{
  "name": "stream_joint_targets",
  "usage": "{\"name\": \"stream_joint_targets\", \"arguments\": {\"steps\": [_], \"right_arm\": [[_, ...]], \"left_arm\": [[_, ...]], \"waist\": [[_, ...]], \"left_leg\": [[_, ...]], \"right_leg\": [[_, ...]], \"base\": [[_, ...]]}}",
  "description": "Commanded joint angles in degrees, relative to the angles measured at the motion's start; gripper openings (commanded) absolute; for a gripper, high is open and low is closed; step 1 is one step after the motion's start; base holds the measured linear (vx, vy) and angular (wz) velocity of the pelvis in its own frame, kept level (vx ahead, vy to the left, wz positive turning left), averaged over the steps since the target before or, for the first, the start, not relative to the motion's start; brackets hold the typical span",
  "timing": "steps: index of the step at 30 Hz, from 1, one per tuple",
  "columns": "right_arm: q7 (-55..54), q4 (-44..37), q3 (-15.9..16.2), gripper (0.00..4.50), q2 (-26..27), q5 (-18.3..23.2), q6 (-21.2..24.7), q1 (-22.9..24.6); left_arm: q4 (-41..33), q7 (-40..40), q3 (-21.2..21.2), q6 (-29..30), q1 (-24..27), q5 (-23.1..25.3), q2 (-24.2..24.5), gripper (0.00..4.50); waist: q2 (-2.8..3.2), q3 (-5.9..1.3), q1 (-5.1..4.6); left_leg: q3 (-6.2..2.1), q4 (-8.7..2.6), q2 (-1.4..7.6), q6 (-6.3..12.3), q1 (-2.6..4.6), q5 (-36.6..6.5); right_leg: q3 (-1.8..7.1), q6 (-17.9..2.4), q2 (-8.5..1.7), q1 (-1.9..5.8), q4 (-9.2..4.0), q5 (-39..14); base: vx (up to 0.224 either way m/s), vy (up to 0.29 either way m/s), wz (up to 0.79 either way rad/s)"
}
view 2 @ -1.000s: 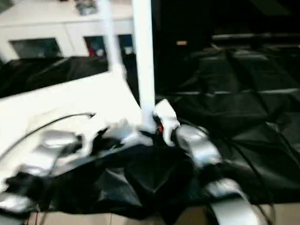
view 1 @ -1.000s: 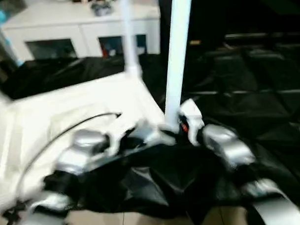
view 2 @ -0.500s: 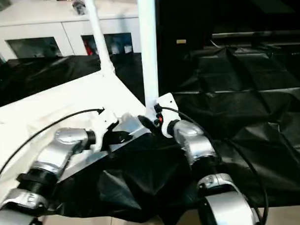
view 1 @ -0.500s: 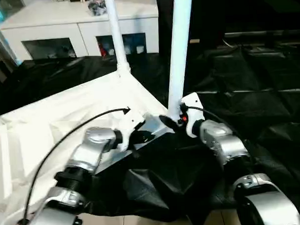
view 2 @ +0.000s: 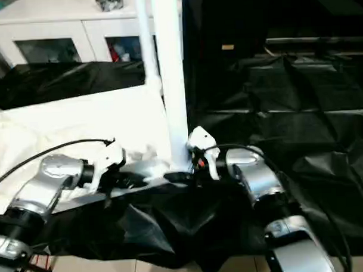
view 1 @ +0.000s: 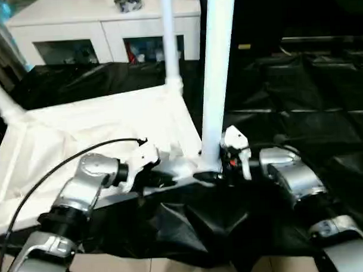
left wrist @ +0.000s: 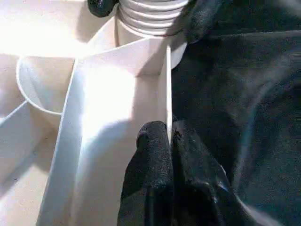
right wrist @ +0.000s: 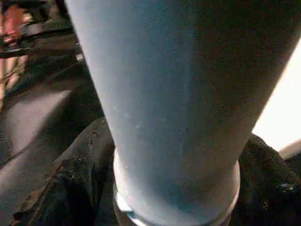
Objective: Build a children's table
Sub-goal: Rotate leg to tighten
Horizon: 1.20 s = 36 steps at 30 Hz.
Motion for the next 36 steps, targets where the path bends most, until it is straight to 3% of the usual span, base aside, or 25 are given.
{"name": "stream_joint_targets", "arguments": {"steps": [1, 4, 5, 10, 12, 14, 16, 17, 18, 19, 23, 25, 27, 30, 35, 36], "right_arm": [[3.1, -3.2, 3.3, 3.18, 0.8, 1.1, 1.2, 0.6], [3.9, -4.0, 3.8, 2.81, 0.7, 1.0, 1.6, 1.1], [4.0, -4.2, 4.1, 2.81, 0.9, 0.6, 1.6, 1.6], [1.0, -4.1, 3.1, 2.72, 2.3, 0.8, 2.0, 2.2], [-4.9, -3.1, 1.7, 2.72, 4.5, 0.2, 2.8, 2.5], [-13.8, 0.2, -0.5, 2.72, 7.5, -1.0, 3.0, 1.8], [-22.6, 4.4, -2.9, 2.72, 10.5, -1.7, 3.6, 0.4], [-26.7, 6.6, -4.2, 2.72, 12.3, -1.6, 3.7, -0.4], [-29.6, 8.3, -5.1, 2.72, 13.8, -1.3, 3.8, -1.0], [-31.4, 9.2, -5.6, 2.72, 14.5, -1.2, 3.9, -1.4], [-41.7, 14.8, -7.9, 2.72, 18.7, -1.5, 3.0, -4.4], [-41.4, 15.4, -7.8, 2.72, 19.4, -1.7, 1.9, -4.8], [-40.5, 15.2, -8.7, 3.28, 19.6, -1.2, 2.3, -5.0], [-37.5, 14.6, -9.6, 3.44, 19.0, -0.5, 2.1, -5.6], [-26.3, 10.5, -5.6, 3.57, 14.7, -0.6, -0.1, -4.7], [-20.3, 8.0, -3.5, 3.57, 12.1, -0.5, -1.3, -3.8]], "left_arm": [[-1.7, -2.5, -3.1, -0.3, 0.5, -1.2, -1.3, 0.00], [-1.3, -2.7, -3.2, -0.8, 0.4, -0.9, -1.4, 0.00], [-0.8, -2.3, -3.0, -1.3, 0.3, -0.4, -1.8, 0.00], [-0.2, 0.0, -2.2, -1.0, 0.1, -0.6, -3.2, 0.00], [0.9, 4.9, -1.2, 0.4, -0.8, -0.1, -5.2, 0.00], [2.2, 10.4, 0.0, 2.3, -2.2, 0.4, -7.5, 0.00], [3.3, 14.9, 0.9, 3.8, -3.4, 0.9, -9.6, 0.00], [4.0, 17.5, 1.3, 4.6, -4.0, 1.2, -11.0, 0.00], [4.6, 19.7, 1.7, 5.1, -4.6, 1.5, -12.2, 0.00], [4.9, 20.9, 1.8, 5.3, -4.8, 1.6, -12.8, 0.00], [5.6, 26.6, 2.3, 7.3, -6.0, 2.4, -17.0, 0.00], [5.3, 26.7, 2.1, 7.1, -5.9, 2.3, -17.8, 0.00], [5.0, 25.4, 1.6, 6.6, -5.6, 2.3, -17.6, 0.00], [3.8, 22.8, 0.7, 5.4, -4.5, 2.5, -16.3, 0.00], [0.5, 15.2, -1.1, 3.9, -2.3, 1.4, -12.6, 0.00], [-0.4, 11.9, -1.5, 3.0, -1.6, 0.9, -10.9, 0.00]], "waist": [[-0.87, -3.51, 0.03], [-0.96, -3.35, 0.19], [-0.53, -3.37, 0.24], [-0.77, -3.32, 0.15], [-0.78, -3.21, 0.06], [-0.81, -2.99, -0.13], [-0.67, -2.52, -0.77], [-0.39, -2.52, -0.82], [-0.60, -2.40, -1.27], [-0.44, -2.42, -1.33], [-0.67, -2.70, -1.93], [-0.70, -2.82, -1.79], [-0.68, -2.91, -1.73], [-0.66, -3.00, -1.67], [-0.70, -3.16, -1.55], [-0.55, -3.31, -1.38]], "left_leg": [[0.05, -3.11, 1.21, 7.22, 0.17, -2.2], [0.08, -3.19, 1.27, 6.91, 0.14, -3.2], [0.05, -3.18, 1.29, 6.61, 0.24, -3.7], [0.11, -3.27, 1.22, 5.21, 0.32, -4.6], [0.09, -3.36, 1.24, 4.75, 0.29, -4.7], [0.00, -3.68, 1.17, 3.42, 0.35, -6.6], [-0.10, -4.22, 1.04, 0.66, 0.76, -10.7], [-0.21, -4.27, 1.02, 0.20, 0.81, -11.5], [-0.20, -4.45, 1.01, -0.43, 0.89, -12.6], [-0.28, -4.48, 0.99, -0.54, 1.01, -13.2], [-0.21, -4.34, 0.88, 0.39, 0.74, -11.4], [-0.15, -4.12, 0.75, 1.13, 0.62, -10.1], [-0.16, -4.09, 0.77, 1.75, 0.50, -9.1], [-0.11, -3.98, 0.86, 3.24, 0.38, -7.5], [-0.15, -3.83, 1.01, 4.27, 0.27, -7.0], [-0.01, -3.62, 1.16, 5.18, 0.23, -5.2]], "right_leg": [[2.26, -15.7, -2.65, 3.26, -3.07, 6.0], [2.22, -15.5, -2.67, 3.11, -3.23, 3.7], [2.23, -15.5, -2.71, 3.05, -3.25, 3.0], [2.36, -15.0, -2.62, 3.12, -3.44, 1.7], [2.39, -14.8, -2.61, 3.08, -3.49, 1.2], [2.36, -14.1, -2.72, 3.08, -3.90, -2.7], [2.45, -12.7, -2.98, 2.83, -4.87, -11.9], [2.47, -12.2, -3.06, 2.92, -5.01, -13.6], [2.64, -11.5, -2.91, 2.75, -5.15, -14.7], [2.61, -11.3, -2.91, 2.76, -5.29, -15.2], [2.64, -11.9, -2.79, 2.88, -5.07, -10.9], [2.58, -12.1, -2.81, 3.07, -5.03, -9.5], [2.53, -12.1, -2.72, 3.14, -4.88, -8.0], [2.43, -13.0, -2.76, 3.23, -4.64, -4.7], [2.29, -13.6, -2.79, 3.43, -4.38, -3.4], [2.25, -14.6, -2.69, 3.37, -3.92, 0.3]], "base": [[0.000, 0.000, 0.00], [0.000, 0.000, 0.00], [0.000, 0.000, 0.00], [0.000, 0.000, 0.00], [0.000, 0.000, 0.00], [0.000, 0.000, 0.00], [0.000, 0.000, 0.00], [0.000, 0.000, 0.00], [0.000, 0.000, 0.00], [0.000, 0.000, 0.00], [0.000, 0.000, 0.00], [0.000, 0.000, 0.00], [0.000, 0.000, 0.00], [0.000, 0.000, 0.00], [0.000, 0.000, 0.00], [0.000, 0.000, 0.00]]}}
